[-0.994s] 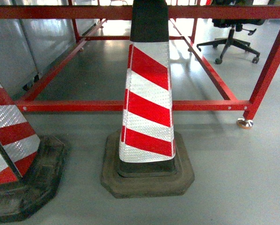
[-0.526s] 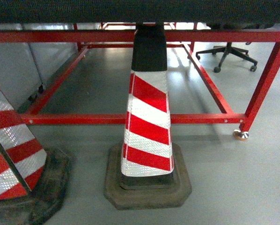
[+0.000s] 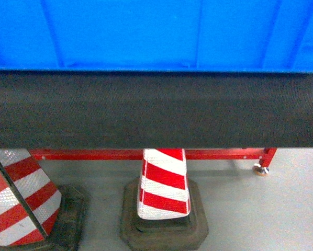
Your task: Place box next to blue box on left shelf
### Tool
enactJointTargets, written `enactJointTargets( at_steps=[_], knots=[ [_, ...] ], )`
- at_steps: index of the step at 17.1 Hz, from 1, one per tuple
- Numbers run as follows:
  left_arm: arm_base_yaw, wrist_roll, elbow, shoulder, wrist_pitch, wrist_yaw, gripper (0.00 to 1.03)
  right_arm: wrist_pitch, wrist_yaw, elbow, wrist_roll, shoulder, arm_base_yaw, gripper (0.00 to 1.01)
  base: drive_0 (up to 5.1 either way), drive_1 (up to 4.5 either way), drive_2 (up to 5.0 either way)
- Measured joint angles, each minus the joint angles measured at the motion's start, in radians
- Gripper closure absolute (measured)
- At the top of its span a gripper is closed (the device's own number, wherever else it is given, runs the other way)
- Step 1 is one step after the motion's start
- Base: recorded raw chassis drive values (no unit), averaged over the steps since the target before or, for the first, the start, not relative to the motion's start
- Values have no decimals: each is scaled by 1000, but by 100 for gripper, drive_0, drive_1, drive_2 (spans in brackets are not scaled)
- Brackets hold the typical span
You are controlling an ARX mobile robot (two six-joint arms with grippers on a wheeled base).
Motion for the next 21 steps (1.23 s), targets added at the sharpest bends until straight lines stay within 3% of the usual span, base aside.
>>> enactJointTargets(
  at_steps=[21],
  knots=[
    [0, 0, 0, 0, 1, 0, 5, 0, 0, 0, 1, 0, 0, 3, 0, 0, 0]
  ],
)
